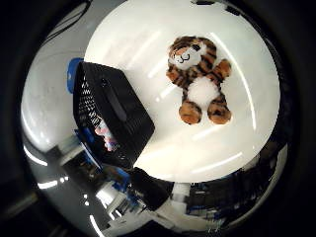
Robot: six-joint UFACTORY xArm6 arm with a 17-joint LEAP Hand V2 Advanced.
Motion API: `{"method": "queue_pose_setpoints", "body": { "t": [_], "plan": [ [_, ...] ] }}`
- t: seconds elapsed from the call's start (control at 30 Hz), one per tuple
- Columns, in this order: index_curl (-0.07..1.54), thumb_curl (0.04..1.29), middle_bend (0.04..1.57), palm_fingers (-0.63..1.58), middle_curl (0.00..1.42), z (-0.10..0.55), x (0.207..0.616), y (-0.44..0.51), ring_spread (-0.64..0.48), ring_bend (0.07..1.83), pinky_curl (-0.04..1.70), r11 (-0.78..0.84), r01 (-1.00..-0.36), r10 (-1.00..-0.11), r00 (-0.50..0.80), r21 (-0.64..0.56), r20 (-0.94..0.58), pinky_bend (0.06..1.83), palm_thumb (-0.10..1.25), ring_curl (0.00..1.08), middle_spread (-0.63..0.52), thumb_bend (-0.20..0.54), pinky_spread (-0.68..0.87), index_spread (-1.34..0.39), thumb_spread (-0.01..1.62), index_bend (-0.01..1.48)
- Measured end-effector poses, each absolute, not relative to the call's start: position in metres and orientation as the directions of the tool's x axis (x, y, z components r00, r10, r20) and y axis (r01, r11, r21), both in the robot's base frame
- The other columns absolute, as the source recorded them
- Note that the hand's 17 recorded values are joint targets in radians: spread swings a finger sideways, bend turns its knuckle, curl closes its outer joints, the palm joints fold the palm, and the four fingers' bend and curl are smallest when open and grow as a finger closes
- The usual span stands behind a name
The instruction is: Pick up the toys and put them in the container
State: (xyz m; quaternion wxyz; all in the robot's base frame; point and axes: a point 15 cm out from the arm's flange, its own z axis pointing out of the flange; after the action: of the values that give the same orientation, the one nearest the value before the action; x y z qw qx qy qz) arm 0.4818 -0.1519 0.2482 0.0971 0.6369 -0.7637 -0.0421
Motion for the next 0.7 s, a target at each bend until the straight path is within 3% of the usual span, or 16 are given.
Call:
{"method": "queue_pose_setpoints", "body": {
  "t": [0.23,0.7],
  "plan": [
    [0.25,0.27,0.2,0.0,0.33,0.223,0.491,-0.133,0.3,0.4,0.29,0.169,-0.976,-0.983,-0.157,0.134,0.099,0.65,0.32,0.25,0.26,-0.023,0.49,-0.09,1.08,0.15],
    [0.25,0.28,0.2,0.01,0.32,0.205,0.482,-0.125,0.32,0.39,0.29,0.168,-0.966,-0.983,-0.148,0.198,0.112,0.68,0.35,0.25,0.26,-0.024,0.51,-0.09,1.06,0.15]
  ]
}}
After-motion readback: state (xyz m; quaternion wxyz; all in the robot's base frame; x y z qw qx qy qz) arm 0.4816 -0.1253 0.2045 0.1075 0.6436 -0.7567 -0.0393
